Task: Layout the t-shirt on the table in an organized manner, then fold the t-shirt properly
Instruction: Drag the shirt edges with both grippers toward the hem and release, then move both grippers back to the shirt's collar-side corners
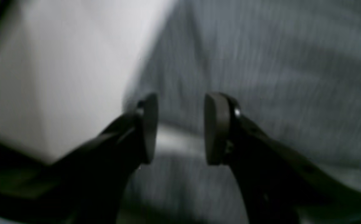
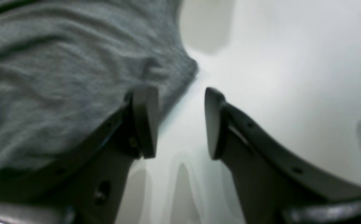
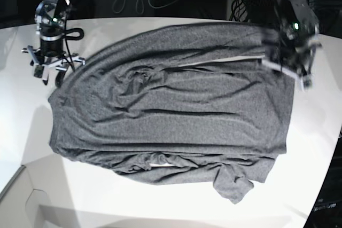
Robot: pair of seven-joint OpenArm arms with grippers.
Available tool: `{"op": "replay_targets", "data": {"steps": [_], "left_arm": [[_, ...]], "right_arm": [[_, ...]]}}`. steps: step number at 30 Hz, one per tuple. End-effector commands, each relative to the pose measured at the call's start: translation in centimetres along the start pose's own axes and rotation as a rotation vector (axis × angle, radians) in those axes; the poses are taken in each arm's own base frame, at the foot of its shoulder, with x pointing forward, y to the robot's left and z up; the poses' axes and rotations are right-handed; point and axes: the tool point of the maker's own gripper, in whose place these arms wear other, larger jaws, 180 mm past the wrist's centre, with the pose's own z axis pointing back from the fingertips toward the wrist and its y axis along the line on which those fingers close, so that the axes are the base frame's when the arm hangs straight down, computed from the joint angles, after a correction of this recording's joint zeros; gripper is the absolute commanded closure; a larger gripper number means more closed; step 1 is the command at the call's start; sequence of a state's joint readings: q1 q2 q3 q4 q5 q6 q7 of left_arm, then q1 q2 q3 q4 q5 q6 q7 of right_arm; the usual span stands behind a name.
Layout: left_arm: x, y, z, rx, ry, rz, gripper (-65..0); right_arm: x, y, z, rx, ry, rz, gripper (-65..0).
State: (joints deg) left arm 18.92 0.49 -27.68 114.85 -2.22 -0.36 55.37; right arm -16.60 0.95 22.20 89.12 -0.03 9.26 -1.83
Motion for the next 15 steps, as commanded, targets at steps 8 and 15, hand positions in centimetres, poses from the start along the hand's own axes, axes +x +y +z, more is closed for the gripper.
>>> {"op": "replay_targets", "data": {"steps": [8, 15], "left_arm": [[-3.8, 5.3, 2.0, 0.052, 0.051, 0.188, -24.2], [-6.3, 7.9, 2.4, 0.097, 0.106, 0.251, -24.2]], "right_arm": [[1.1, -1.0, 0.5, -0.017, -0.047, 0.016, -23.3], [1.0, -1.0, 0.6, -0.017, -0.042, 0.016, -23.3]]}}
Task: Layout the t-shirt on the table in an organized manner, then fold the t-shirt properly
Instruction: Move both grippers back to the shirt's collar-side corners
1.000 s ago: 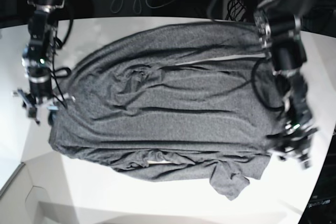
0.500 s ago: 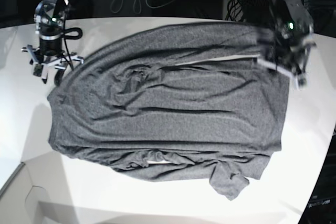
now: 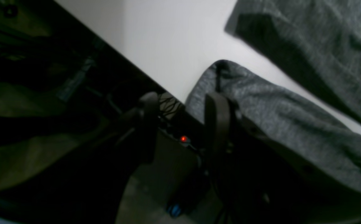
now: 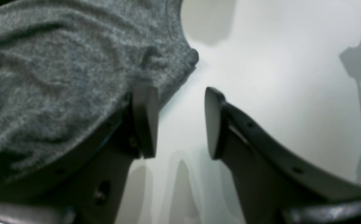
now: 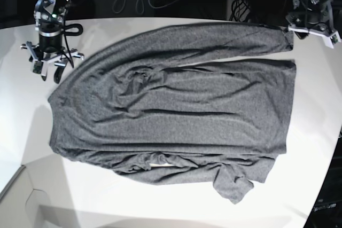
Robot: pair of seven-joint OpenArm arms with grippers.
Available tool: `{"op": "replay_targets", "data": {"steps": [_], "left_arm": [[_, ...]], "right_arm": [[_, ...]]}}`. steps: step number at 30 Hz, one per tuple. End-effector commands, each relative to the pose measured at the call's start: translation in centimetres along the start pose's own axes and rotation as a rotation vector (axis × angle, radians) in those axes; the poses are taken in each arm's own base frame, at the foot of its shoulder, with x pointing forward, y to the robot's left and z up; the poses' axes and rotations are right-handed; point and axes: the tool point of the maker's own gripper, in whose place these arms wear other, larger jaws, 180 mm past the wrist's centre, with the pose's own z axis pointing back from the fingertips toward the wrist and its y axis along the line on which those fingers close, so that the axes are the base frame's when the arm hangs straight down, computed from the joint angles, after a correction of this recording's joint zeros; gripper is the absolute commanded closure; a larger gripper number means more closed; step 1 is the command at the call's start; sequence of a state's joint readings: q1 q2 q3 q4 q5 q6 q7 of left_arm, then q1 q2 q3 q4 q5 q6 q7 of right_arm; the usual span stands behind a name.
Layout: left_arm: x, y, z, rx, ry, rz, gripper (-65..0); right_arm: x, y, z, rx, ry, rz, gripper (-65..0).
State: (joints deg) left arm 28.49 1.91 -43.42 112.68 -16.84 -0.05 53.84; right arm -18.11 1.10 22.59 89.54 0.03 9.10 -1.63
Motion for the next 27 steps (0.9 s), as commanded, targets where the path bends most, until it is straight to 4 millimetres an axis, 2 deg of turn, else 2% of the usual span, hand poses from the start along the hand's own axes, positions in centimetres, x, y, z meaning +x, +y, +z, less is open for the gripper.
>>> {"op": "replay_targets", "data": {"steps": [1, 4, 13, 19, 23, 27], "left_arm": [[0.0, 0.4, 0.1, 0.008, 0.000, 0.001, -24.2], [-1.2, 0.6, -0.9, 0.009, 0.040, 0.018, -24.2], [-0.9, 0.8, -2.9, 0.010, 0.025, 0.038, -24.2], [-1.8, -0.2, -4.4, -0.020, 0.071, 0.004, -24.2], [-1.4, -1.5, -4.6, -0.045, 0.038, -0.018, -24.2], [-1.5, -1.6, -4.6, -0.049, 0.037, -0.025, -24.2]], "right_arm": [[1.2, -0.5, 0.2, -0.007, -0.047, 0.009, -23.3], [1.0, -0.5, 0.3, -0.007, -0.043, 0.010, -23.3], [0.3, -0.6, 0.8, -0.007, -0.025, 0.016, -23.3], [0.1, -0.6, 0.9, -0.005, -0.019, 0.017, -23.3], [0.0, -0.7, 0.9, -0.007, -0.018, 0.018, -23.3], [-0.4, -0.8, 1.4, -0.006, -0.009, 0.023, -23.3]]}}
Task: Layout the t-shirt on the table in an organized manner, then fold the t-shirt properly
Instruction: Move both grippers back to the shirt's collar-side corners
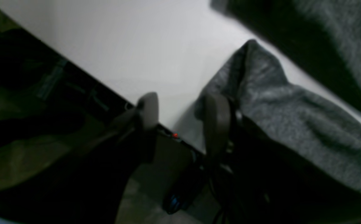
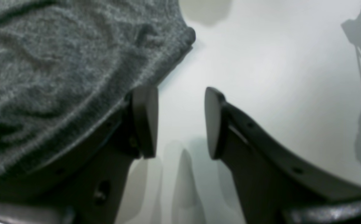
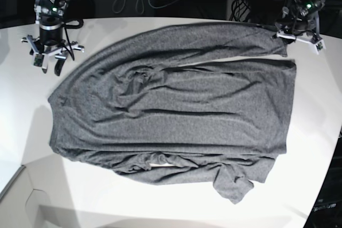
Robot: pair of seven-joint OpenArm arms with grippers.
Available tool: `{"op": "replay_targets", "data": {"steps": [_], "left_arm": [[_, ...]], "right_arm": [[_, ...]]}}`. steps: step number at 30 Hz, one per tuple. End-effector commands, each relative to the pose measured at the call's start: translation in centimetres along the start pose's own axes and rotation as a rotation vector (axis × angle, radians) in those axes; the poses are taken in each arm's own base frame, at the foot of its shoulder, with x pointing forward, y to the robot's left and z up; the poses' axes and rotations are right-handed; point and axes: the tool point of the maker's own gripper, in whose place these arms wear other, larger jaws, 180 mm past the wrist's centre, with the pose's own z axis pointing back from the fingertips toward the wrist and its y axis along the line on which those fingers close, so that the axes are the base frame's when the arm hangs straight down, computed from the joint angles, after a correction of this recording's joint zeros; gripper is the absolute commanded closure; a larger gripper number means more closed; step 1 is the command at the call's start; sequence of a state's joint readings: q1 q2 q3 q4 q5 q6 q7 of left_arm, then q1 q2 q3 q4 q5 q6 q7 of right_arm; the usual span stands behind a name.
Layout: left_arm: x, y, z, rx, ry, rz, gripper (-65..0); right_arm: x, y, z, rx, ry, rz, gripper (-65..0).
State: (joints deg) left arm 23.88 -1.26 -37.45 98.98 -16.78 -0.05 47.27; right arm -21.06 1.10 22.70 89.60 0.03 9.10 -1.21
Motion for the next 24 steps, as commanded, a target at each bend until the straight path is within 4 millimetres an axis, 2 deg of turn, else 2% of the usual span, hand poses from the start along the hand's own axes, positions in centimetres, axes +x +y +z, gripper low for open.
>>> {"op": "replay_targets", "data": {"steps": [1, 5, 10, 12, 17, 20, 24], "left_arm": [[0.4, 0.4, 0.3, 0.007, -0.015, -0.009, -24.2], [0.6, 0.2, 0.2, 0.004, -0.018, -0.006, -24.1], [-0.2, 0.0, -0.3, 0.000, 0.008, -0.007, -23.6], [-0.7, -0.4, -0.5, -0.011, 0.023, -0.019, -20.0], [-0.5, -1.0, -0.6, -0.027, 0.024, -0.049, 0.0], [-0.7, -0.9, -0.7, -0.024, 0.031, -0.048, -0.3], [0.9, -1.4, 0.2, -0.037, -0.021, -0.056, 0.0]], "right_arm": [[1.5, -0.4, 0.1, -0.005, -0.053, 0.009, -23.3], [1.7, -0.4, 0.2, -0.005, -0.057, 0.009, -23.3], [1.7, -0.3, 0.2, -0.004, -0.057, 0.009, -23.3], [1.7, -0.3, 0.2, -0.004, -0.056, 0.009, -23.3], [1.7, -0.3, 0.2, -0.004, -0.056, 0.009, -23.3], [1.7, -0.3, 0.2, -0.004, -0.056, 0.009, -23.3], [1.7, -0.3, 0.2, -0.004, -0.057, 0.009, -23.3]]}}
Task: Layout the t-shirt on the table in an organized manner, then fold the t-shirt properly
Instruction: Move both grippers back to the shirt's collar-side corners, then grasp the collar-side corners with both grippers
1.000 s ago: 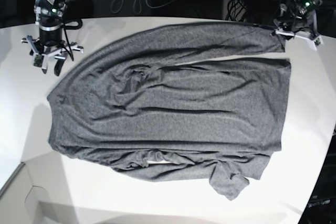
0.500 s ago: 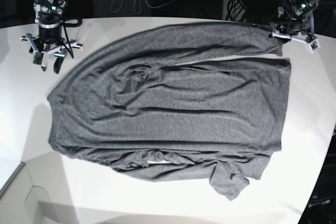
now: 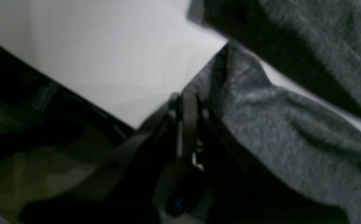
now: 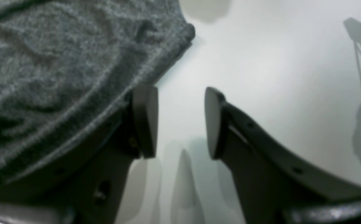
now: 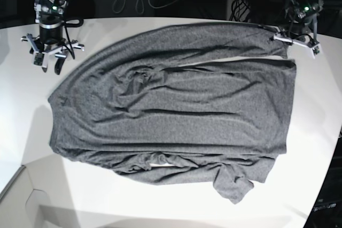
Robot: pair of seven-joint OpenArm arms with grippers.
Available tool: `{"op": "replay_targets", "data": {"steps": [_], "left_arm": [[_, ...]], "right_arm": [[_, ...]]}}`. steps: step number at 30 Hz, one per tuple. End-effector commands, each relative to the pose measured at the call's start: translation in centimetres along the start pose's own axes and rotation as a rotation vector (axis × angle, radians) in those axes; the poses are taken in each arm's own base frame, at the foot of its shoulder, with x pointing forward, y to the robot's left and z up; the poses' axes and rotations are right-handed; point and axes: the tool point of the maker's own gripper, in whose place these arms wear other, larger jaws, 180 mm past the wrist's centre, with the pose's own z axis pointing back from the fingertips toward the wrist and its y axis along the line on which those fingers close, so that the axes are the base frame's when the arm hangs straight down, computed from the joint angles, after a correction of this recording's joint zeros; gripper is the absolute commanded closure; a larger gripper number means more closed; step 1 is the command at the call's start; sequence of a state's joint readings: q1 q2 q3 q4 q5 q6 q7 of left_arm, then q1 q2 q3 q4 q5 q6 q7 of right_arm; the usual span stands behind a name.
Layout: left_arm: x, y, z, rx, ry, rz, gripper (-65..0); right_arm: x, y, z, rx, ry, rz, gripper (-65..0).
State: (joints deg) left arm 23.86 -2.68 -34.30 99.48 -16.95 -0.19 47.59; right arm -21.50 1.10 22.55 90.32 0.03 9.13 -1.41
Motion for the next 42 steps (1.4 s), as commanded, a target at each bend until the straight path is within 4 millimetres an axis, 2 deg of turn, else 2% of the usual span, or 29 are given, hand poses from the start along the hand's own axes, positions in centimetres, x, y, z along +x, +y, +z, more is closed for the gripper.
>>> {"op": "replay_targets", "data": {"steps": [1, 8, 11, 15, 20, 23, 29, 32, 37, 42], "left_arm": [[1.5, -0.2, 0.9, -0.003, -0.053, -0.011, 0.0], [6.6, -0.1, 5.2, 0.009, -0.230, -0.034, 0.0], [6.9, 1.0, 6.1, 0.037, -0.246, -0.042, 0.0], [7.2, 2.8, 6.7, 0.084, -0.258, -0.028, 0.0], [7.8, 3.9, 7.1, 0.083, -0.268, -0.105, 0.0], [8.1, 4.5, 7.3, 0.097, -0.276, -0.114, 0.0], [8.3, 4.4, 7.3, 0.093, -0.282, -0.124, 0.0], [8.7, 4.1, 7.1, 0.084, -0.289, -0.115, 0.0], [9.1, 3.9, 6.4, 0.078, -0.291, -0.095, 0.0], [9.3, 3.8, 5.2, 0.067, -0.282, -0.062, 0.0]], "right_arm": [[1.6, -0.4, 0.0, -0.007, -0.057, 0.005, -23.3], [2.5, -0.2, 0.2, -0.005, -0.077, 0.005, -23.4], [2.7, 0.1, 0.3, -0.007, -0.085, -0.007, -23.4], [2.0, 0.4, 0.8, 0.001, -0.067, -0.008, -23.4], [1.2, 3.2, 1.3, 0.077, -0.048, -0.001, -23.3], [1.4, 4.9, 2.0, 0.126, -0.051, 0.010, -23.3], [1.8, 8.0, 3.4, 0.218, -0.059, 0.026, -23.7], [1.5, 8.6, 3.7, 0.237, -0.053, 0.026, -28.4], [0.3, 8.6, 3.9, 0.237, -0.020, 0.024, -41.6], [-1.0, 9.8, 4.5, 0.273, 0.013, 0.026, -42.9]]}}
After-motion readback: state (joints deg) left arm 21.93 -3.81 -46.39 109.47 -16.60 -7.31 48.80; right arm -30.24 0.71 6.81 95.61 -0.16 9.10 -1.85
